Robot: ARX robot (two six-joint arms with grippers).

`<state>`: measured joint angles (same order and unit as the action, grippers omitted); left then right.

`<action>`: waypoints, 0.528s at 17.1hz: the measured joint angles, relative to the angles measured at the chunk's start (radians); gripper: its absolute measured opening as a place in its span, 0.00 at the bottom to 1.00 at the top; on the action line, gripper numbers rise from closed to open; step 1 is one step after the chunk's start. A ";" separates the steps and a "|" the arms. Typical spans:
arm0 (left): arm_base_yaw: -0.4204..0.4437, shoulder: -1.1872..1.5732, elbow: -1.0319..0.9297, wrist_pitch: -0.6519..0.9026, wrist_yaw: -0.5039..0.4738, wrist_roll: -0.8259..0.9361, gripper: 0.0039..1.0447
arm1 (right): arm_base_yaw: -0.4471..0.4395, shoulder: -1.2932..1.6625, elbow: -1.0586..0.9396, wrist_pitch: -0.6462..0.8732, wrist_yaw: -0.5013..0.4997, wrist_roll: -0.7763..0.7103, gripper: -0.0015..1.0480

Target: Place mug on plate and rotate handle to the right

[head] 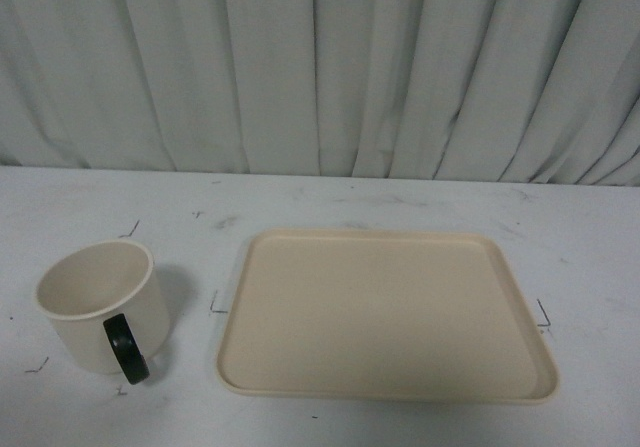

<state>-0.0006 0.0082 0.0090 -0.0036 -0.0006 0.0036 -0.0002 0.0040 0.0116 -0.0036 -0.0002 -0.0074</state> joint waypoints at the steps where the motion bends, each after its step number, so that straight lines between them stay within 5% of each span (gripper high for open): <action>1: 0.000 0.000 0.000 0.000 0.000 0.000 0.94 | 0.000 0.000 0.000 0.000 0.000 0.000 0.94; 9: 0.000 0.000 0.000 0.000 0.000 0.000 0.94 | 0.000 0.000 0.000 0.000 0.000 0.000 0.94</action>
<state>-0.0002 0.0082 0.0090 -0.0036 -0.0006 0.0036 -0.0002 0.0040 0.0116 -0.0032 -0.0002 -0.0074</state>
